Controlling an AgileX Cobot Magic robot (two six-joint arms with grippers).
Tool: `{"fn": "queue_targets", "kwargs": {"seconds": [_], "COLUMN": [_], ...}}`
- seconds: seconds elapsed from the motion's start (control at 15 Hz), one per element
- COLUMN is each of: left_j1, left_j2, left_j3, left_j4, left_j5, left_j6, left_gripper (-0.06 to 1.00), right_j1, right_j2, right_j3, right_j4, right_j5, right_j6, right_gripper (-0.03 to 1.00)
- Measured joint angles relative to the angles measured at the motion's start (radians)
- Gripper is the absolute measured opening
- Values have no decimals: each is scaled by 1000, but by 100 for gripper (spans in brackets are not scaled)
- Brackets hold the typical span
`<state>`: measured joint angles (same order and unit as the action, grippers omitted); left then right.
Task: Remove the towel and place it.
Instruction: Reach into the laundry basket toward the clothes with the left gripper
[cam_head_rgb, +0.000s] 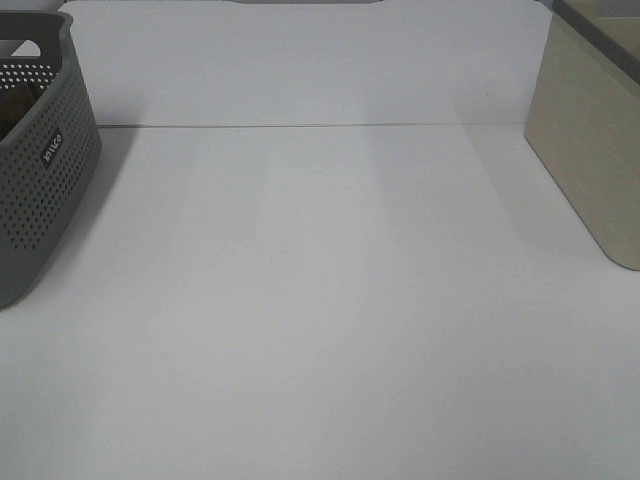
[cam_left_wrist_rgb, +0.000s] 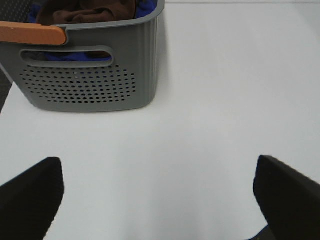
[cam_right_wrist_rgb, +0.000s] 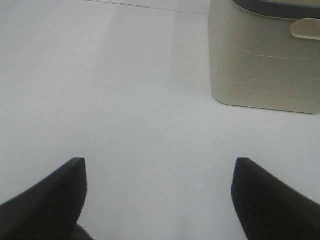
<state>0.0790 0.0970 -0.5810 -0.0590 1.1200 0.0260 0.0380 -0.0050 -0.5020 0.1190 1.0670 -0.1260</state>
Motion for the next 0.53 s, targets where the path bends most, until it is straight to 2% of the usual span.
{"fn": "queue_targets", "kwargs": {"seconds": [0.2,0.33,0.53], "left_j1": [0,-11,-17], "left_j2": [262,492,748], "left_j3": [-252,-451,-613], "left_j4": [117,216,248], "left_j5": [56,89,96], "left_j6": [18,77,145], "left_gripper": [94,93,93], "right_j1": [0,0,0], "right_j2": [0,0,0], "right_j3": [0,0,0], "right_j4": [0,0,0], "right_j5": [0,0,0], "right_j6": [0,0,0], "right_gripper": [77,77,77]}}
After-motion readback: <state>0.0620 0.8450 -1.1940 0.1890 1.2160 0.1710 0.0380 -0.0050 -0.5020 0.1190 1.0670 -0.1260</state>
